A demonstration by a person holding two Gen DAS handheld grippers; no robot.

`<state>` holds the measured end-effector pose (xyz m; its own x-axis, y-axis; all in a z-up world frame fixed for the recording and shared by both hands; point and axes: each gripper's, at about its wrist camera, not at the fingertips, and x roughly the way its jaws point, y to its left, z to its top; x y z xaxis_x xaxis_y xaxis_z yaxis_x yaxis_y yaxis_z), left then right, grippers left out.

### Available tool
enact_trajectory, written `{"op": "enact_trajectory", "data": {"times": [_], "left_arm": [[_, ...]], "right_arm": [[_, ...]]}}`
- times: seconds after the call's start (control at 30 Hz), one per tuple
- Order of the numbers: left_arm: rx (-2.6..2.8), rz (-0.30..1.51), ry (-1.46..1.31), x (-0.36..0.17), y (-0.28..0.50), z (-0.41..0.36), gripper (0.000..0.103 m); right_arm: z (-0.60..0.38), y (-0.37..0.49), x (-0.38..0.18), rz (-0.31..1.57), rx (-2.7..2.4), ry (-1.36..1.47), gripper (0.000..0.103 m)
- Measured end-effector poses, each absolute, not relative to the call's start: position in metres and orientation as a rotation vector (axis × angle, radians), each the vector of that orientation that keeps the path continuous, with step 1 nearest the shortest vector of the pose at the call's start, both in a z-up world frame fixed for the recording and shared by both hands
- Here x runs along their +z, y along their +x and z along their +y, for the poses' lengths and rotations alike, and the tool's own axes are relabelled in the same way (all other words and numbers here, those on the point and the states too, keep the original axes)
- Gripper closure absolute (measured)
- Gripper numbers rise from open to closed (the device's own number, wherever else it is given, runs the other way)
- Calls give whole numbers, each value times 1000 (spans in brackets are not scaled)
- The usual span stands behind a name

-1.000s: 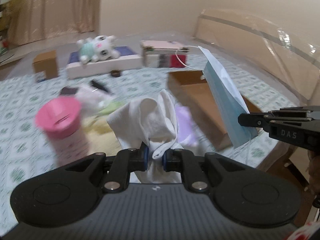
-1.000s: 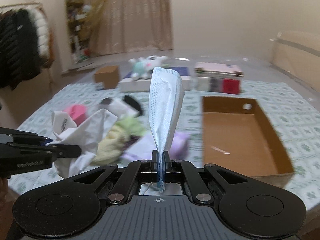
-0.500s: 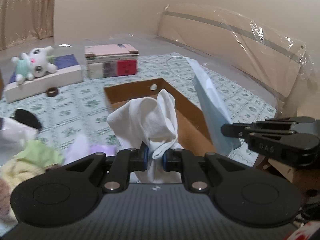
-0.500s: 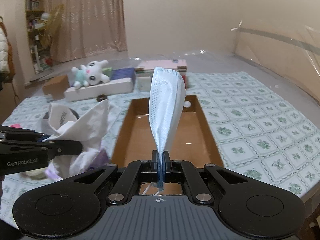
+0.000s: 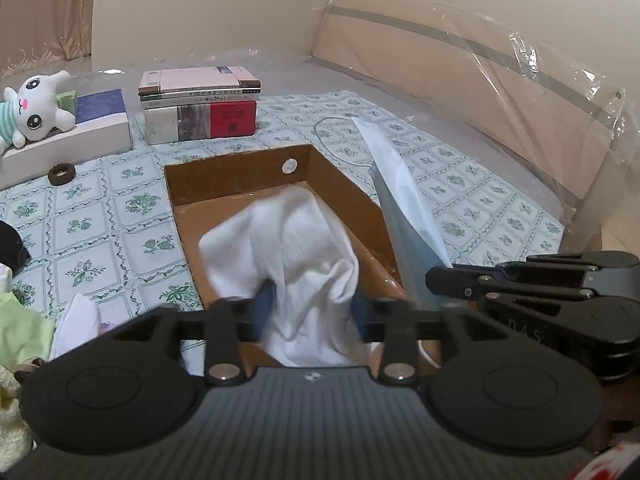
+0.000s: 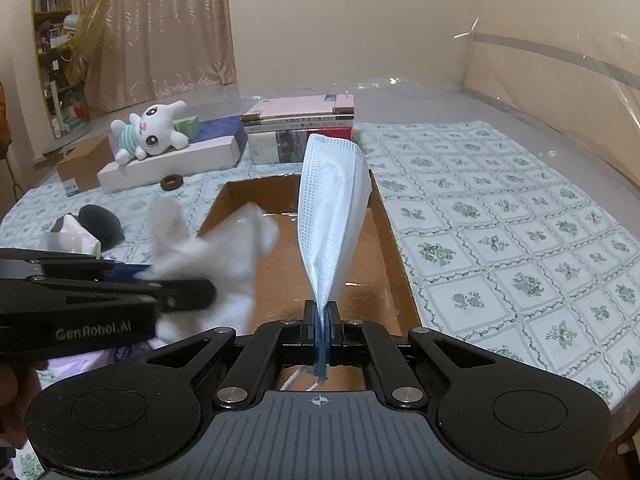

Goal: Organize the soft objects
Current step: 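Carry the white cloth with the left gripper into the cardboard tray while the right drops the mask there, then move the left gripper to the yellow towel and grasp it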

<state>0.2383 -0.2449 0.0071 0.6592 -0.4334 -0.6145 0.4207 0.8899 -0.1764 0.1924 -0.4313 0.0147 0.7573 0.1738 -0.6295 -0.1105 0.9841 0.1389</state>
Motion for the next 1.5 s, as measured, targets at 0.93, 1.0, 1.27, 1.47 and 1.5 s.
{"op": "enact_trajectory", "data": {"times": [0.93,1.0,1.27,1.47,1.5], "left_arm": [[-353,761,19,4,205,-201,53],[-349,757,16,7,202,-197,53],[-326,731,23,22,184,-182,52],[-306,713,27,31,166,-164,51],[-301,710,26,32,162,-160,51]], "right_arm": [[-428,197,12,677,182,146,36],[-426,192,15,675,183,150,36],[-409,169,30,660,202,155,36],[-388,151,40,649,231,150,36],[-384,148,41,647,235,150,36]]}}
